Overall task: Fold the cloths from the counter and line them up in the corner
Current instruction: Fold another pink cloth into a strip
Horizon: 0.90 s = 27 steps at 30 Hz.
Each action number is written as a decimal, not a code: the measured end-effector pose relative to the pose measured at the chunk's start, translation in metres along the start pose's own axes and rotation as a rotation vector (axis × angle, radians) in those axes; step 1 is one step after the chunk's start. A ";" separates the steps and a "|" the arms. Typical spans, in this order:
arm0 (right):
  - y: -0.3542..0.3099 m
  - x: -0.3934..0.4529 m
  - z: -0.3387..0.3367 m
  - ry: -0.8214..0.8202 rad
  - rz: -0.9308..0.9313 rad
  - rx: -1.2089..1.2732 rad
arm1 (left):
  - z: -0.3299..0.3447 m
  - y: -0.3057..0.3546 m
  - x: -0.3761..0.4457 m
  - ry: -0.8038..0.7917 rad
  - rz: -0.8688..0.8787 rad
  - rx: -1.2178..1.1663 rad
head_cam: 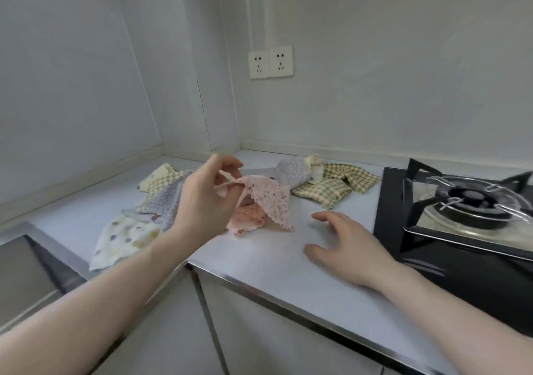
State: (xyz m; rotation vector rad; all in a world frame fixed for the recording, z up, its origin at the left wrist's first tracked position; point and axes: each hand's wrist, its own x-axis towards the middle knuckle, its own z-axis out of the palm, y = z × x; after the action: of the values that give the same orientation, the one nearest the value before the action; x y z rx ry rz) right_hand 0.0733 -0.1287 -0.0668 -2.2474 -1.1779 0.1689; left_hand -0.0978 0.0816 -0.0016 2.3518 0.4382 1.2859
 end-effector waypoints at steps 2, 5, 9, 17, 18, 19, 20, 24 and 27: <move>-0.014 -0.023 -0.004 0.038 0.014 0.093 | -0.018 0.032 0.015 -0.015 0.026 -0.012; -0.039 -0.055 -0.019 0.094 0.014 0.179 | -0.044 0.078 0.031 -0.071 0.071 -0.013; -0.077 -0.087 -0.047 0.134 -0.006 0.270 | -0.070 0.134 0.046 -0.220 0.020 -0.002; -0.130 -0.145 -0.080 -0.006 0.004 0.483 | -0.090 0.206 0.042 -0.424 -0.056 -0.064; -0.133 -0.150 -0.082 -0.014 0.014 0.500 | -0.090 0.211 0.041 -0.453 -0.073 -0.079; -0.134 -0.154 -0.083 -0.009 0.026 0.512 | -0.089 0.216 0.039 -0.480 -0.085 -0.091; -0.135 -0.157 -0.085 0.005 0.038 0.522 | -0.088 0.220 0.037 -0.503 -0.095 -0.106; -0.132 -0.164 -0.094 0.126 0.111 0.552 | -0.081 0.228 0.031 -0.554 -0.116 -0.112; -0.124 -0.165 -0.101 0.194 0.137 0.487 | -0.077 0.228 0.029 -0.583 -0.127 -0.118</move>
State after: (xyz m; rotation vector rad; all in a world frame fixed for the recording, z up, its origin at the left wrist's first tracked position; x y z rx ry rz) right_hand -0.0761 -0.2486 0.0587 -1.8630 -0.7788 0.2548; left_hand -0.1318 -0.0850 0.1707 2.4073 0.3041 0.5100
